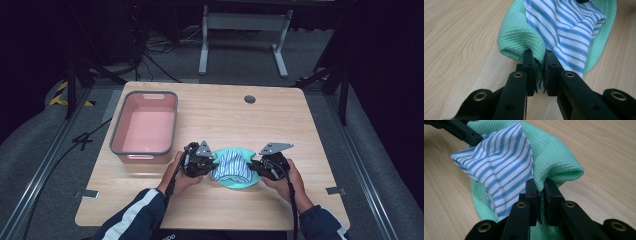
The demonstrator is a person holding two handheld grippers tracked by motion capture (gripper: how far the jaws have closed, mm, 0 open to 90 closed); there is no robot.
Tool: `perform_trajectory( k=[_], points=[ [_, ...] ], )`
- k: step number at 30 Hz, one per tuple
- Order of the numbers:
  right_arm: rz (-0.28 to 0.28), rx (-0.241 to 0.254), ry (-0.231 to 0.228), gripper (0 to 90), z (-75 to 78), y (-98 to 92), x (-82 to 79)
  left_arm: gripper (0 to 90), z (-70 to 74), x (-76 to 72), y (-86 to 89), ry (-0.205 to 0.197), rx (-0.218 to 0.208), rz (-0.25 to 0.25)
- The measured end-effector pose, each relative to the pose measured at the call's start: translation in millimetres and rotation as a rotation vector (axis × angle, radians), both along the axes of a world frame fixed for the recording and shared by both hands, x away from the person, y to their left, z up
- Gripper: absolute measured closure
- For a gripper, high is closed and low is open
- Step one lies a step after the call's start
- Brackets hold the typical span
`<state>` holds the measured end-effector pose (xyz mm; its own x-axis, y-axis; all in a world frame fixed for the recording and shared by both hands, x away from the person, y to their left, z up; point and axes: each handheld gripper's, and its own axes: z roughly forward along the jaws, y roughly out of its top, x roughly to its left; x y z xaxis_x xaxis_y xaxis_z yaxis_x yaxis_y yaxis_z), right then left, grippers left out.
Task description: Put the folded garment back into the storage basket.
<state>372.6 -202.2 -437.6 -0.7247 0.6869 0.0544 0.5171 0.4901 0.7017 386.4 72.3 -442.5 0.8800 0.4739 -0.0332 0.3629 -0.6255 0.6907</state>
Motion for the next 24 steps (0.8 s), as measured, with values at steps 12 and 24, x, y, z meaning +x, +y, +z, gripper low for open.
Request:
perform_trajectory(
  k=[12,24],
  points=[
    [-0.003,0.034,-0.044,83.2,24.5,-1.4,4.5,82.0,31.5,8.8,1.2,-0.071,0.02,-0.011],
    [0.012,0.027,-0.103,83.0,54.4,12.9,18.9,82.0,65.9,21.5,11.6,-0.124,0.012,0.01]
  ],
)
